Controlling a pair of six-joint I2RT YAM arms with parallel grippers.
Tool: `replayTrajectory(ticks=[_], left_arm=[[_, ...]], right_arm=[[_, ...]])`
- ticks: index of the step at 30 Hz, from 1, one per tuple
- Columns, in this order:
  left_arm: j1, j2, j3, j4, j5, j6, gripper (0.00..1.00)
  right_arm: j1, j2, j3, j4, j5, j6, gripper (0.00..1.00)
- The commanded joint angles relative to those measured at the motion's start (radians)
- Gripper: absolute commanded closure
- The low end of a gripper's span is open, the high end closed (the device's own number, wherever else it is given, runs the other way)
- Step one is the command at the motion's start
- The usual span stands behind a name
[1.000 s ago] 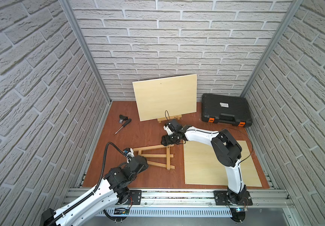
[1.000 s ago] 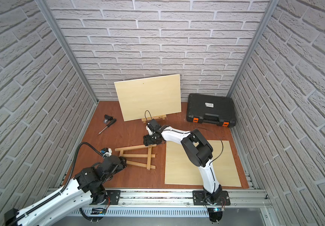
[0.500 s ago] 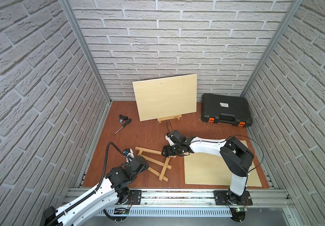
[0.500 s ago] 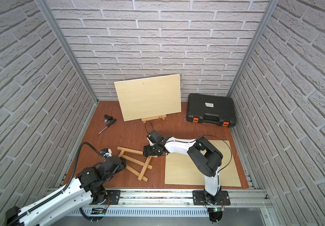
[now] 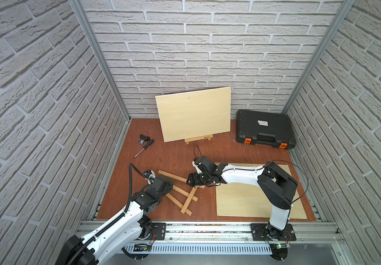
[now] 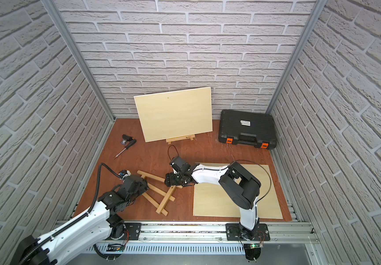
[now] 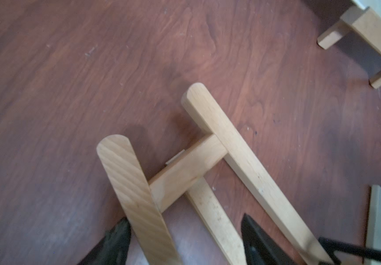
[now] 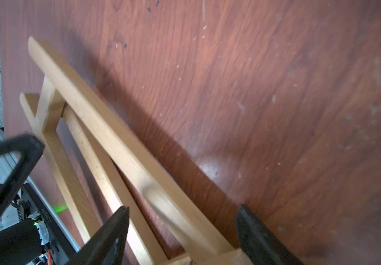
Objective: Disassemble the easel
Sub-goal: Move the easel to the corner of the board.
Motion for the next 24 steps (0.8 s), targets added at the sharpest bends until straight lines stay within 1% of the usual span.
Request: replayTrajectory(ticks=[1,8,12,20,24], left_arm=[[0.085,0.067,0.033,0.159,0.107,0.141,0.24],[0.196,0.273,0.129,0.291,0.209,0.269,0.23],[0.24,0.373,0.196,0.295,0.231,0.334,0.23],[0.279,0.474,0.303,0.24,0.247,0.466,0.23],[0.287,0.485,0.316,0.227,0.261,0.487,0.23]], right_arm=[[0.022,0.0,-0.009,0.019,-0.01,0.035,0.25],[0.046,0.031,0.029,0.027,-0.023,0.061,0.25],[0.071,0.03,0.033,0.027,-0.01,0.098,0.25],[0.138,-0.003,-0.007,0.075,0.069,0.247,0.25],[0.162,0.006,0.015,0.058,0.094,0.265,0.25]])
